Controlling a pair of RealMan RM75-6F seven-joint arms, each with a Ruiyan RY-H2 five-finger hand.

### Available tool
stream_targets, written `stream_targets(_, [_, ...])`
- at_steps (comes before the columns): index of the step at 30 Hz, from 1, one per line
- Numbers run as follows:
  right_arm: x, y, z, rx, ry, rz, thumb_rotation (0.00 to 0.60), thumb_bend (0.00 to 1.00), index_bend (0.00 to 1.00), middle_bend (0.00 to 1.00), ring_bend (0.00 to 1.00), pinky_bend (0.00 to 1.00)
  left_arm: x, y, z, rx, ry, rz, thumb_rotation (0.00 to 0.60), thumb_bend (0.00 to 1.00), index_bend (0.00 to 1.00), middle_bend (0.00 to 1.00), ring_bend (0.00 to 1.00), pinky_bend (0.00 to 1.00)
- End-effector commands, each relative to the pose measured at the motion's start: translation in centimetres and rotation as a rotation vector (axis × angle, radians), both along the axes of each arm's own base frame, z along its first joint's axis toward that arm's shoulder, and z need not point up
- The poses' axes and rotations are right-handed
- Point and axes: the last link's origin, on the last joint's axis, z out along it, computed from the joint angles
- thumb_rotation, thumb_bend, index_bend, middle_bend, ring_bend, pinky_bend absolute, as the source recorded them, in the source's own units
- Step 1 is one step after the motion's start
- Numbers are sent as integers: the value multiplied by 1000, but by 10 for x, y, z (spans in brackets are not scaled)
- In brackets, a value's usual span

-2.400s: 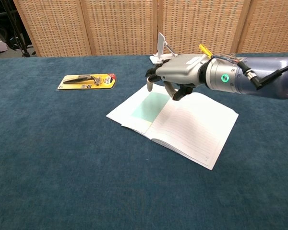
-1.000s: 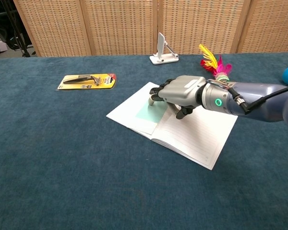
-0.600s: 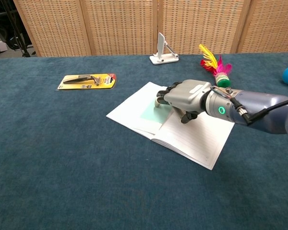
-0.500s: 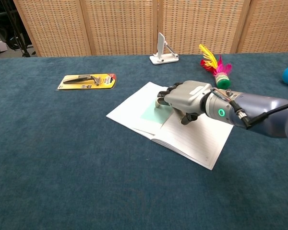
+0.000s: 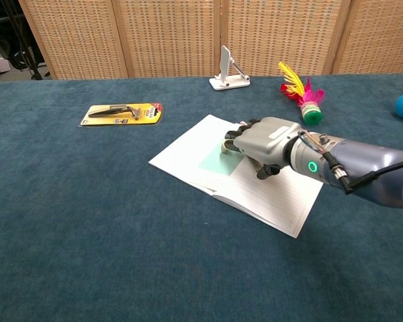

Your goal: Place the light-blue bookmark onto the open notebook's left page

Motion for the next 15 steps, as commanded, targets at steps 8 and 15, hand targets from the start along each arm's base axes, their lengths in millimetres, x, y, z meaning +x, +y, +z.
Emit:
stream_targets(8, [3, -2, -8, -55, -8, -51, 600, 1000, 118, 32, 0, 26, 0, -1, 1, 2, -5, -3, 600, 0, 0, 0, 0, 0])
stream_targets(15, [5, 1, -12, -76, 6, -55, 600, 1000, 119, 32, 0, 26, -1, -1, 2, 1, -8, -3, 600, 0, 0, 0, 0, 0])
